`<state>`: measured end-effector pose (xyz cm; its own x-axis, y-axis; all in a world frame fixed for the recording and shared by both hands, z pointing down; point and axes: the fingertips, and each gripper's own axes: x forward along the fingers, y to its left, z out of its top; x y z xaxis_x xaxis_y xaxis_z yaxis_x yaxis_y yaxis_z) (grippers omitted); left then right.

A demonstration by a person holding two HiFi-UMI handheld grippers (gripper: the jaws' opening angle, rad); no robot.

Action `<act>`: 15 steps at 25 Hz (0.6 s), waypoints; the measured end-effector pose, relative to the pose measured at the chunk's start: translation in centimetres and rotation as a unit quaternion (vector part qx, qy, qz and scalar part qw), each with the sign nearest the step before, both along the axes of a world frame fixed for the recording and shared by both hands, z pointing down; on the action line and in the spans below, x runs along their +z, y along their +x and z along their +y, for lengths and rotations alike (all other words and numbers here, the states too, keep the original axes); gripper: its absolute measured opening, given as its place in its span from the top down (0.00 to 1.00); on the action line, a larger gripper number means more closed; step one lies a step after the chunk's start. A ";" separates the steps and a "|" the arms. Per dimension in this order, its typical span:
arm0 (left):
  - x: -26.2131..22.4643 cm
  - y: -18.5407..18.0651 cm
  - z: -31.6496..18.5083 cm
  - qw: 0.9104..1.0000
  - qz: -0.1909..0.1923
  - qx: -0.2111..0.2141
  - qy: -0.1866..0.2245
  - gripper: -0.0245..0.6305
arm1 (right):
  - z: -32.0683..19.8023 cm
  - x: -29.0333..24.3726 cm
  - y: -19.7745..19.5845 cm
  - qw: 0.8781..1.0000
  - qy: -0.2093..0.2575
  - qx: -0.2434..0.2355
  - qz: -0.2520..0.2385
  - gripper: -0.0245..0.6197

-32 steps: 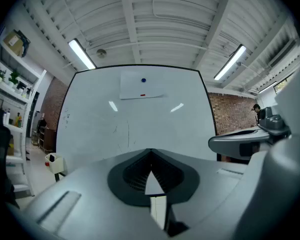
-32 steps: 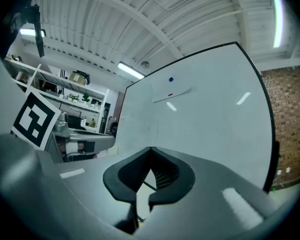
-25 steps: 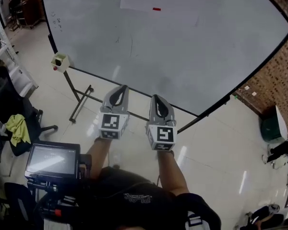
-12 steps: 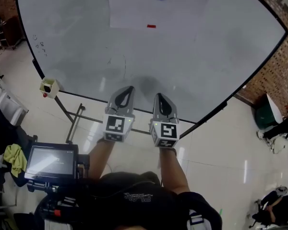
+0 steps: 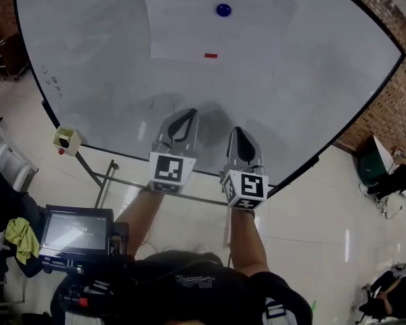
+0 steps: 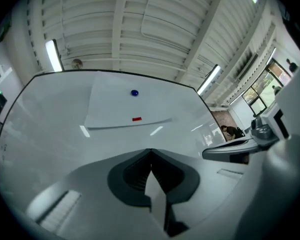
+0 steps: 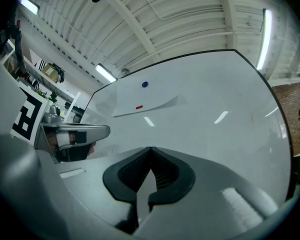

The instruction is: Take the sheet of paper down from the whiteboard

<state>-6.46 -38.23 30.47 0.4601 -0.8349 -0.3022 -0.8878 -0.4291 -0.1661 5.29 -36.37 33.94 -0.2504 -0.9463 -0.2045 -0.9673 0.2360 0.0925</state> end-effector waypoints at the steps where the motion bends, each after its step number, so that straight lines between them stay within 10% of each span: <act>1: -0.8 -0.2 -0.6 1.000 -0.011 -0.012 0.010 0.96 | -0.3 -0.8 0.0 1.000 0.008 -0.005 -0.004 0.94; 15: -13.0 0.5 -4.2 0.990 -0.041 -0.079 0.112 0.88 | -3.5 -9.0 3.3 0.985 0.047 -0.119 -0.116 0.94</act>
